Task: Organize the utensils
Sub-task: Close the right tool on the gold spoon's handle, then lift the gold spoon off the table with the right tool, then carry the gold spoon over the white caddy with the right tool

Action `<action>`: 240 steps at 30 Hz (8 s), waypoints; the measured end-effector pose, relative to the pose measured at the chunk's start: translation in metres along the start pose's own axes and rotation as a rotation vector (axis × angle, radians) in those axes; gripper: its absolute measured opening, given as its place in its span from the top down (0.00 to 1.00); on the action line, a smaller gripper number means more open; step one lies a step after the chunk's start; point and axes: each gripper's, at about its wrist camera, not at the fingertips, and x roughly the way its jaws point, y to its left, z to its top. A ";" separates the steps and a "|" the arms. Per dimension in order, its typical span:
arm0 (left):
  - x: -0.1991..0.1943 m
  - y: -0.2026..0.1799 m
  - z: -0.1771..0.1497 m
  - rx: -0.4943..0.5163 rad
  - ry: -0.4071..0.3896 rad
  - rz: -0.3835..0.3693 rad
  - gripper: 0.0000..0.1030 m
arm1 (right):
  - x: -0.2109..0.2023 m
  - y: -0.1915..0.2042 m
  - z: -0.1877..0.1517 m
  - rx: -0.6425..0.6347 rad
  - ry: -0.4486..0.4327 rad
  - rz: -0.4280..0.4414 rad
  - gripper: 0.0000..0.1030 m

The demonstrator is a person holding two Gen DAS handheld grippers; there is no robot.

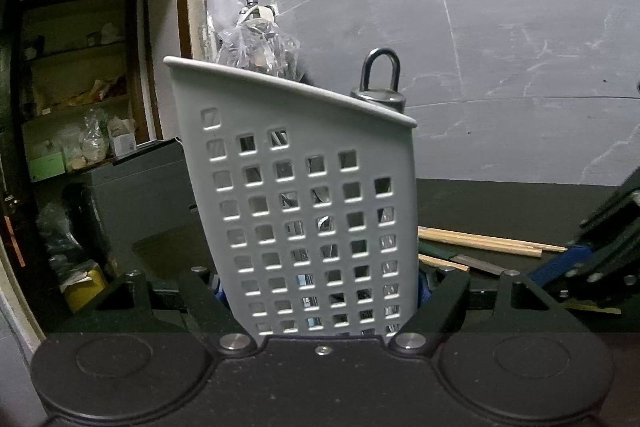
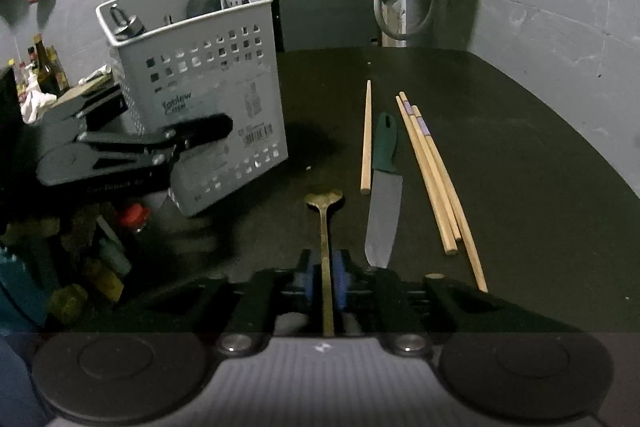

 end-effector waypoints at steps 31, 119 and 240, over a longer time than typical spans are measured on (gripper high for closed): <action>-0.001 0.000 0.001 0.000 -0.002 -0.003 0.24 | 0.026 0.021 0.019 -0.133 0.005 -0.040 0.97; 0.003 0.008 -0.006 -0.018 -0.002 -0.030 0.24 | -0.006 0.049 0.023 -0.274 -0.191 -0.108 0.97; 0.010 -0.001 -0.004 0.019 0.014 -0.013 0.23 | -0.035 0.055 0.036 -0.304 -0.431 -0.029 0.99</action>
